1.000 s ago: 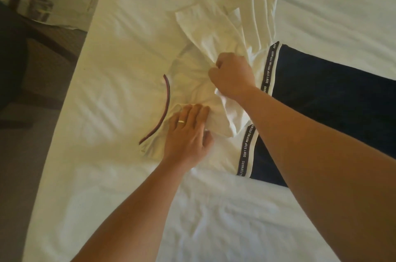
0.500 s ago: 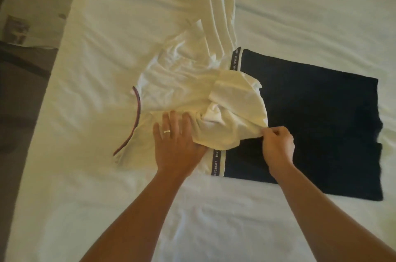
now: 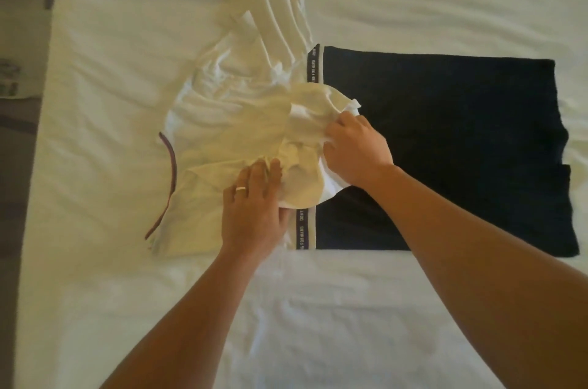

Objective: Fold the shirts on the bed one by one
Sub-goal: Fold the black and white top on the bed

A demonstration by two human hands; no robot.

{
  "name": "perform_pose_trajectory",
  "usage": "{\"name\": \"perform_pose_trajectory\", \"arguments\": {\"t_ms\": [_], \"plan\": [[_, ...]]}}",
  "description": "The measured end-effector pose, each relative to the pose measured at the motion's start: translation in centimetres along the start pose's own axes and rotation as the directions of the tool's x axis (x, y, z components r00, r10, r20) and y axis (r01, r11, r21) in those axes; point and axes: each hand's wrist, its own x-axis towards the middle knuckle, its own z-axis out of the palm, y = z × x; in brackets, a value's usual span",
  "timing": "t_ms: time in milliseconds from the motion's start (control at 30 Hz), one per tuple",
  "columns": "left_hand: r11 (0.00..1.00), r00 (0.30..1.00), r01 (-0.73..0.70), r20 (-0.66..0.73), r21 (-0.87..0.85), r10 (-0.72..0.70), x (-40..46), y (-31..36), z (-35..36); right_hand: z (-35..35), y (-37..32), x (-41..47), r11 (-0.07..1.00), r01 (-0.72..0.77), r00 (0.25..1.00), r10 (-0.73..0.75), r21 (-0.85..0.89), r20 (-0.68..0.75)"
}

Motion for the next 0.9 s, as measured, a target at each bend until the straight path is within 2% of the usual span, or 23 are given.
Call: {"name": "perform_pose_trajectory", "arguments": {"t_ms": [100, 233, 267, 333, 367, 433, 467, 500, 567, 633, 667, 700, 833, 900], "plan": [[1.000, 0.999, 0.022, 0.045, 0.011, -0.022, 0.1, 0.8, -0.3, -0.7, 0.0, -0.6, 0.998, -0.002, 0.998, -0.002, 0.058, 0.060], [0.996, 0.997, 0.068, 0.029, 0.059, -0.069, 0.0, 2.0, -1.8, -1.3, 0.1, -0.5, 1.000, 0.015, 0.999, -0.015, 0.003, 0.049], [0.996, 0.999, 0.046, -0.014, 0.077, -0.045, 0.0, 2.4, -2.3, -1.3, 0.2, -0.5, 0.999, -0.006, 0.999, 0.004, 0.040, 0.036], [0.990, 0.993, -0.066, -0.091, 0.121, 0.077, 0.1, 3.2, -3.2, -1.7, 0.3, -0.9, 0.955, -0.105, 0.992, 0.119, 0.277, -0.033], [0.979, 0.984, -0.137, -0.097, 0.150, 0.152, 0.3, 3.6, -3.5, -2.2, 0.4, -1.4, 0.872, -0.178, 0.971, 0.230, 0.457, -0.060], [0.948, 0.966, -0.248, -0.018, 0.198, 0.256, 0.6, 4.5, -3.6, -3.5, 1.4, -3.2, 0.555, -0.255, 0.868, 0.492, 0.792, -0.065], [0.940, 0.962, -0.271, 0.044, 0.208, 0.268, 0.6, 4.8, -3.6, -4.0, 2.4, -4.2, 0.394, -0.255, 0.797, 0.603, 0.883, -0.039], [0.940, 0.961, -0.272, 0.101, 0.205, 0.256, 0.5, 5.0, -3.6, -4.2, 3.6, -5.4, 0.237, -0.239, 0.728, 0.685, 0.942, 0.012], [0.964, 0.967, -0.214, 0.173, 0.155, 0.187, 0.3, 5.6, -3.8, -4.0, 6.4, -8.1, -0.119, -0.198, 0.606, 0.766, 0.973, 0.217], [0.984, 0.970, -0.137, 0.217, 0.113, 0.110, 0.3, 6.3, -4.2, -2.9, 8.9, -11.1, -0.419, -0.186, 0.535, 0.715, 0.889, 0.449], [0.988, 0.969, -0.118, 0.229, 0.104, 0.092, 0.4, 6.7, -4.5, -2.2, 9.9, -12.5, -0.492, -0.217, 0.514, 0.677, 0.843, 0.527], [0.989, 0.969, -0.114, 0.232, 0.098, 0.088, 0.7, 6.9, -4.6, -1.6, 10.7, -13.7, -0.516, -0.262, 0.504, 0.648, 0.816, 0.572], [0.993, 0.965, -0.103, 0.249, 0.061, 0.085, 1.6, 6.6, -4.3, -0.6, 12.3, -14.3, -0.490, -0.339, 0.493, 0.634, 0.803, 0.596], [0.993, 0.965, -0.115, 0.241, 0.038, 0.103, 1.7, 6.1, -3.7, -1.2, 12.6, -12.9, -0.502, -0.326, 0.441, 0.669, 0.801, 0.599]]}}
